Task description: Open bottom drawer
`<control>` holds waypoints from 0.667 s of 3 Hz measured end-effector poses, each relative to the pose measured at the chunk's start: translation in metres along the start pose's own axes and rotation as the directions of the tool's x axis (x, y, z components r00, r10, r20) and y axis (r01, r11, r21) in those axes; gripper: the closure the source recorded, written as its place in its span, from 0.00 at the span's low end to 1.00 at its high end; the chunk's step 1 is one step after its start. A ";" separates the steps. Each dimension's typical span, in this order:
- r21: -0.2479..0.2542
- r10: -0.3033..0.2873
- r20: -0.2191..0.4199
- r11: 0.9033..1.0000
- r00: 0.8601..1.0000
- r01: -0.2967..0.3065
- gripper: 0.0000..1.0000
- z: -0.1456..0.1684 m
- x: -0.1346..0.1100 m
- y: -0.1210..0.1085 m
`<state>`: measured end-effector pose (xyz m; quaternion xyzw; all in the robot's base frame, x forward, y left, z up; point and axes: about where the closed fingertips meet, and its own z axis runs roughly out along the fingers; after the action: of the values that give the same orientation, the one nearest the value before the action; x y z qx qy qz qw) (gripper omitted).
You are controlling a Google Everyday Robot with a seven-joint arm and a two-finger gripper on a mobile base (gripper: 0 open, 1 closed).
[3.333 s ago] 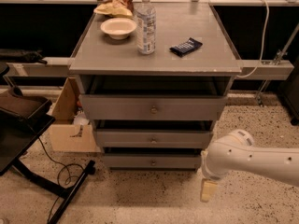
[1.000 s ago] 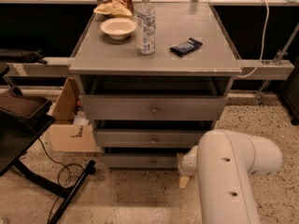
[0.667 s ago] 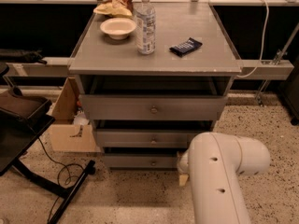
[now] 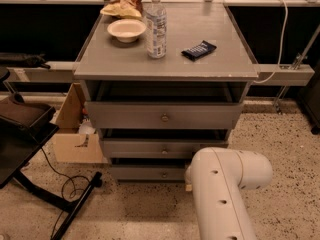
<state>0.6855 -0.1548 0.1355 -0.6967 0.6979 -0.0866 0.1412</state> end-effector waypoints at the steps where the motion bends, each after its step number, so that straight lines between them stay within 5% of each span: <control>1: 0.007 -0.018 0.003 1.000 1.000 0.018 0.57 -0.023 -0.008 -0.013; 2: 0.007 -0.029 -0.004 1.000 1.000 0.029 0.80 -0.032 -0.009 -0.017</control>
Offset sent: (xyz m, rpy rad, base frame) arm -0.0599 0.0155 0.1104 -0.1086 0.0523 0.1256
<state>0.6909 -0.1485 0.1718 -0.7061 0.6877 -0.0925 0.1409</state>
